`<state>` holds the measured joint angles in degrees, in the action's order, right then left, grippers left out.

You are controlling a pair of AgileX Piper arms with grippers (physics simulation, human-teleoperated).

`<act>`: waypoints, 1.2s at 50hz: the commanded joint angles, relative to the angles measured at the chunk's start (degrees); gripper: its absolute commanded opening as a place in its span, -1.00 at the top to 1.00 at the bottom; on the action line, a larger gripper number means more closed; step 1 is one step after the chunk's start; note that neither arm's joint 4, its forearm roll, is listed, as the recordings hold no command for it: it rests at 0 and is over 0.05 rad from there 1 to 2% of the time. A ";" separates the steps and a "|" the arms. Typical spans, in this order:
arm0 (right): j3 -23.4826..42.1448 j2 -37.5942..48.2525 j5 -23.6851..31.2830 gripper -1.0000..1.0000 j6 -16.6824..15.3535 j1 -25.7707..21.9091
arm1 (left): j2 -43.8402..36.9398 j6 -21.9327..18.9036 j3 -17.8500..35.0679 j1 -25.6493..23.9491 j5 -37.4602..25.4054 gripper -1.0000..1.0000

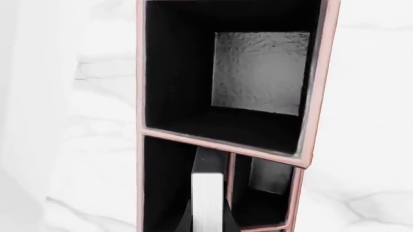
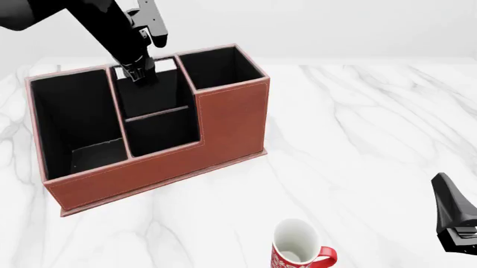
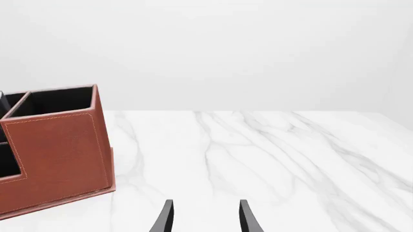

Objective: Pick up the book and place it in the front compartment of the caddy.

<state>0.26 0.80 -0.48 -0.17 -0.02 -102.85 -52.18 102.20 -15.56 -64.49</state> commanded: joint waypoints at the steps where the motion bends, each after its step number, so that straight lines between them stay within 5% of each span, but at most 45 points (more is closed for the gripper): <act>1: -0.05 -0.11 0.07 -1.00 0.03 -0.02 | -0.06 -1.00 -2.70 0.78 2.83 1.00; 26: -0.05 -0.11 0.07 -1.00 0.03 -0.01 | -2.49 0.64 -3.28 0.01 4.48 1.00; 60: -0.05 -0.12 0.07 -1.00 0.03 0.00 | -1.21 1.17 -12.00 2.16 9.60 1.00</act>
<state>0.26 0.81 -0.48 -0.17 -0.02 -103.71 -49.82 93.70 -14.61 -55.23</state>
